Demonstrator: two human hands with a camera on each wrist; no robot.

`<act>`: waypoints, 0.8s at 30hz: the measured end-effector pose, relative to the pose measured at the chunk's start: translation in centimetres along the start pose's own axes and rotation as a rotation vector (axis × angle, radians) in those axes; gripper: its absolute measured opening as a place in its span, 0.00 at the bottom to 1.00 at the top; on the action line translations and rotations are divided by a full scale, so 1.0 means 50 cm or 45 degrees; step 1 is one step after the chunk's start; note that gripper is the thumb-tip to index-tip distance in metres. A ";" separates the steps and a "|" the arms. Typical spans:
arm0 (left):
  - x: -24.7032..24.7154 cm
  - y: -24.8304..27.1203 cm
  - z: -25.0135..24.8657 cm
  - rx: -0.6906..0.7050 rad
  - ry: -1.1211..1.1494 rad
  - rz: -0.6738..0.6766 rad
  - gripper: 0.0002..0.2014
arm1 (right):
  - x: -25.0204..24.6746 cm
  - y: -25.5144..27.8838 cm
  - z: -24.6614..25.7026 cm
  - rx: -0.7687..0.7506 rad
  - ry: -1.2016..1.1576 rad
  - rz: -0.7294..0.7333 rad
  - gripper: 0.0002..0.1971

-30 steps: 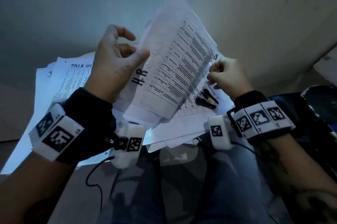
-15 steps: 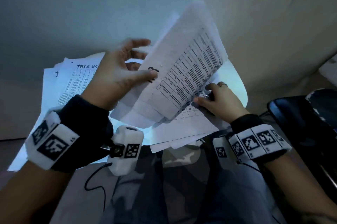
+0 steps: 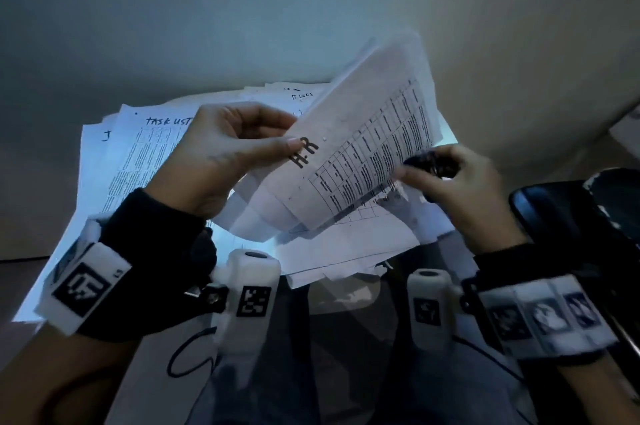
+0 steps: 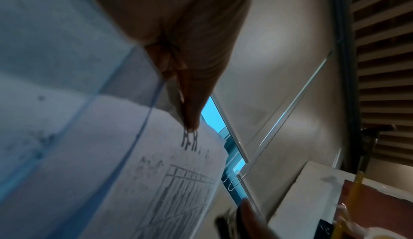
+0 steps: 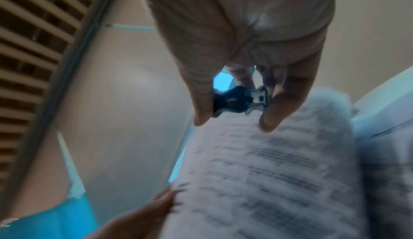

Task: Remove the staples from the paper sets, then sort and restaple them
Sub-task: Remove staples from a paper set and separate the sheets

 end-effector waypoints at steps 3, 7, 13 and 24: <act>0.017 0.007 -0.004 -0.002 0.064 0.040 0.11 | 0.051 0.051 0.082 -0.057 -0.321 0.222 0.23; 0.034 0.018 -0.018 0.041 0.015 0.019 0.08 | 0.136 0.090 0.159 -0.173 -0.094 0.274 0.22; 0.039 0.029 -0.021 0.064 0.035 0.046 0.06 | 0.185 0.111 0.178 -0.148 -0.087 0.269 0.15; 0.046 0.029 -0.022 0.074 0.095 0.050 0.06 | 0.160 0.123 0.212 -0.242 -0.012 0.041 0.18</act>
Point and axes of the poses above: each hand's wrist, its own y-axis away from the middle knuckle, its own x-axis out of the palm, z = x × y, the point moved 10 cm from there along -y, towards the middle knuckle, and after that the axes turned 11 degrees about z, right-handed, at the moved point
